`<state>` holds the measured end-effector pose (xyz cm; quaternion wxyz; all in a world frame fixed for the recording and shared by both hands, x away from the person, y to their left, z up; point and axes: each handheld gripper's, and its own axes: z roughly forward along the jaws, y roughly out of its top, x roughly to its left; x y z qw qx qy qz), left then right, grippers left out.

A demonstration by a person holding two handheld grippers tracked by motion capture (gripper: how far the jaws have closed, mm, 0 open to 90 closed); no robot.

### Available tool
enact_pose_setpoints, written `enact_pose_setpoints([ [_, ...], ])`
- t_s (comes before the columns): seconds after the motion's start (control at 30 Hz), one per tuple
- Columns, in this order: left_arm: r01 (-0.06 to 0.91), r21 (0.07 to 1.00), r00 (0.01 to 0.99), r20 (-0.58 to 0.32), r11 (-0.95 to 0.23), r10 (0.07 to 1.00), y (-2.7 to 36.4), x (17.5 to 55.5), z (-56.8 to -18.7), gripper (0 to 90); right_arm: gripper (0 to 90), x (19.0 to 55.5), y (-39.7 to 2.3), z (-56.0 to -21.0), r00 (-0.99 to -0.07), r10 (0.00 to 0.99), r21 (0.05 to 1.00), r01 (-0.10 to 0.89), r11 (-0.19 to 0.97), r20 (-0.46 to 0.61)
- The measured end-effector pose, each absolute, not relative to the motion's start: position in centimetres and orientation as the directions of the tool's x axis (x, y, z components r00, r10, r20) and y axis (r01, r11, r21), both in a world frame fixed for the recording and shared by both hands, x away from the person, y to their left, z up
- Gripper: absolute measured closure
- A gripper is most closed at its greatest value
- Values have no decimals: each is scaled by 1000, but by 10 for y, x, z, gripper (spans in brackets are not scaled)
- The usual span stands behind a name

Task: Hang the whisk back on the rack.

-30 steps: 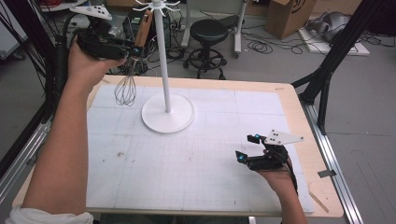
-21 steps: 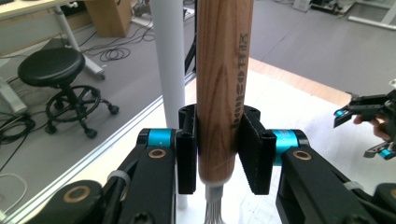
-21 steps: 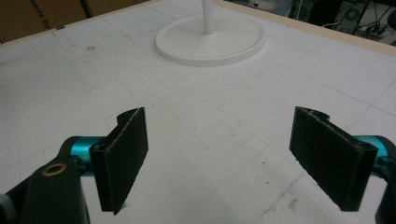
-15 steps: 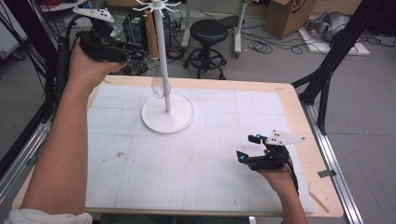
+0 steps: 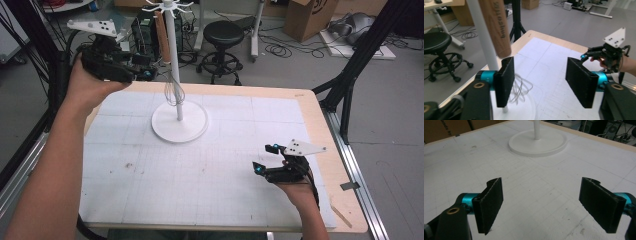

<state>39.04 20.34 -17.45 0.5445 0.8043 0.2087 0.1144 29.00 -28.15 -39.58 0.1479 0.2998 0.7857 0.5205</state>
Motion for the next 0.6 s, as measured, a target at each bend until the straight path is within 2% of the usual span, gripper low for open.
enact_pose_setpoints([
  [0.33, 168, 941, 908, -32, -292, 419, 207, 367, -193, 314, 187, 290, -280, -396, -776, 626, 905, 317, 284, 76],
  [0.6, 175, 942, 913, -47, -287, 405, 207, 357, -221, 252, 187, 290, -281, -396, -776, 627, 903, 321, 286, 77],
])
